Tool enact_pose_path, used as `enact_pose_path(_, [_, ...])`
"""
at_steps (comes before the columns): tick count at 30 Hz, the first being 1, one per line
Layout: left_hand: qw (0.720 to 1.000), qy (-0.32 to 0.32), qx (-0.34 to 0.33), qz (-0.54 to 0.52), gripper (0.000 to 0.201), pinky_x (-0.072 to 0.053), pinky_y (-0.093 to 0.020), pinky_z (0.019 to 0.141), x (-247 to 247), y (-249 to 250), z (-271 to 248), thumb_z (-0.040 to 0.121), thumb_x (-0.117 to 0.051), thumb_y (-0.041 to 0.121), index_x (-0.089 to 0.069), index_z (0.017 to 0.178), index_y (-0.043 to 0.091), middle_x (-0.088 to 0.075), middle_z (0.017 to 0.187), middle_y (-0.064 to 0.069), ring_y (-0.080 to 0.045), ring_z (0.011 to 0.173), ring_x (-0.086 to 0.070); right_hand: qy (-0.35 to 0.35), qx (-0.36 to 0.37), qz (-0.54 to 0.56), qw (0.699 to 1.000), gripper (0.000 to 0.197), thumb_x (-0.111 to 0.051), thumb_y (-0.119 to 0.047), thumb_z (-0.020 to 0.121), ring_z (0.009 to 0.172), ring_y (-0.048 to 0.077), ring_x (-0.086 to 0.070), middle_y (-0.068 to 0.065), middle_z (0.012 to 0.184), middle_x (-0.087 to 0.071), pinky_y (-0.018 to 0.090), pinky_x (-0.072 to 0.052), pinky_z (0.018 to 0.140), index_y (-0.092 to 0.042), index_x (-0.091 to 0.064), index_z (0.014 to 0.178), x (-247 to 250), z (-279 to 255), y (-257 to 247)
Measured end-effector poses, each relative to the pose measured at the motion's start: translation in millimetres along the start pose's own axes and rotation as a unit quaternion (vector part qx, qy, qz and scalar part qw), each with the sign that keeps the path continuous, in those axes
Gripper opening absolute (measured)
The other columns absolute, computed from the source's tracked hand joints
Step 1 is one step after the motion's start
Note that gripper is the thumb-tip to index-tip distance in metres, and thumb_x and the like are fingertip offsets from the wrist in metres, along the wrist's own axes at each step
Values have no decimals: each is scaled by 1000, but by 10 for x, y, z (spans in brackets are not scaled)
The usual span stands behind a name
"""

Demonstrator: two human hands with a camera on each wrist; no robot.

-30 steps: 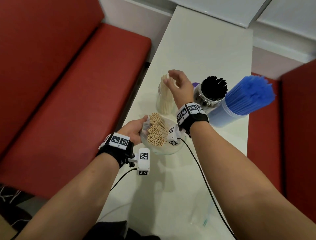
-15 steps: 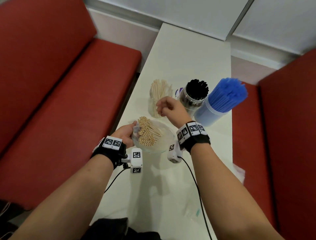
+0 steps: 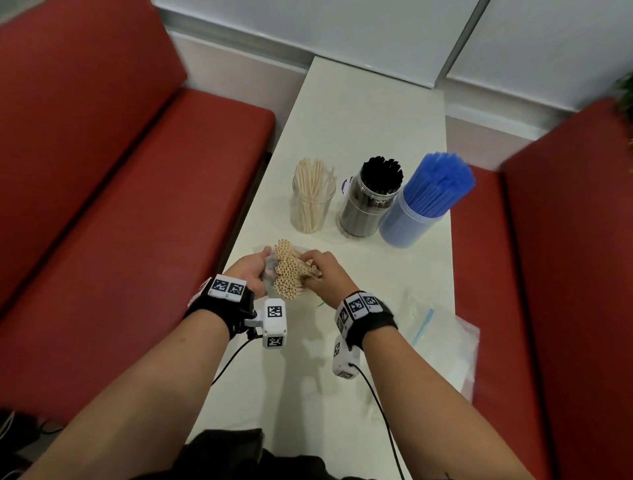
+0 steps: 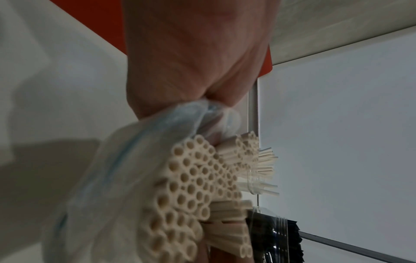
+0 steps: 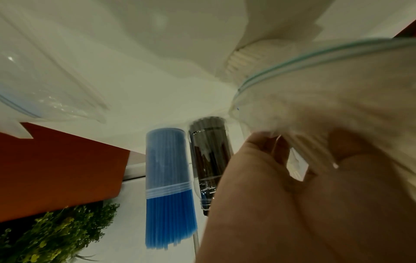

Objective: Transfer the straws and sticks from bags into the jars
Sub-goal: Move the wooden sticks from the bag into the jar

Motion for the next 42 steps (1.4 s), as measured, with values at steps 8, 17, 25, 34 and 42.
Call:
enact_pose_path(8, [1000, 20, -23, -1, 23, -37, -16, 47, 3, 20, -23, 105, -53, 24, -61, 84, 22, -54, 48, 2, -5, 37, -42, 54, -7, 5, 999, 23, -51, -19, 103, 104, 32, -61, 17, 114, -66, 30, -39, 78, -7, -51, 123, 69, 0, -83])
enact_pose_path(17, [1000, -18, 11, -20, 28, -58, -28, 54, -3, -38, -50, 104, -53, 29, -63, 86, 10, -67, 66, -11, -19, 52, -63, 50, -31, 102, 993, 20, -49, -8, 101, 101, 28, -61, 11, 108, -63, 41, -49, 88, -8, -46, 121, -121, -46, -122])
enact_pose_path(25, [995, -65, 52, -57, 31, -52, -48, 69, -6, -47, -112, 105, -53, 28, -59, 134, 19, -68, 98, -16, -28, 83, -63, 150, 6, 209, 966, 29, -71, -37, 91, 57, 9, -48, -7, 64, -52, 13, -40, 56, -19, -52, 78, 194, 29, -347])
enact_pose_path(34, [993, -65, 89, -52, 29, -38, -19, 103, 37, -23, -29, 103, -54, 35, -56, 124, 16, -61, 101, -6, -15, 86, -54, 173, -7, 333, 927, 36, -79, -31, 84, 50, 19, -48, 6, 53, -53, 32, -45, 56, -9, -54, 71, 115, 66, -304])
enact_pose_path(42, [998, -32, 50, 17, 33, -38, -15, 32, 84, 60, -1, 105, -51, 32, -57, 77, 15, -56, 57, 0, -11, 31, -44, 245, 104, 286, 921, 37, -75, -48, 83, 49, 17, -50, 0, 54, -56, 29, -47, 52, -22, -55, 66, 1135, 417, -1165])
Point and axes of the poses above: each hand's wrist, its own z-axis towards the middle knuckle, its own x-axis out of the back of the hand, y = z × x, the point moved 1 cm from there along z, towards the middle knuckle
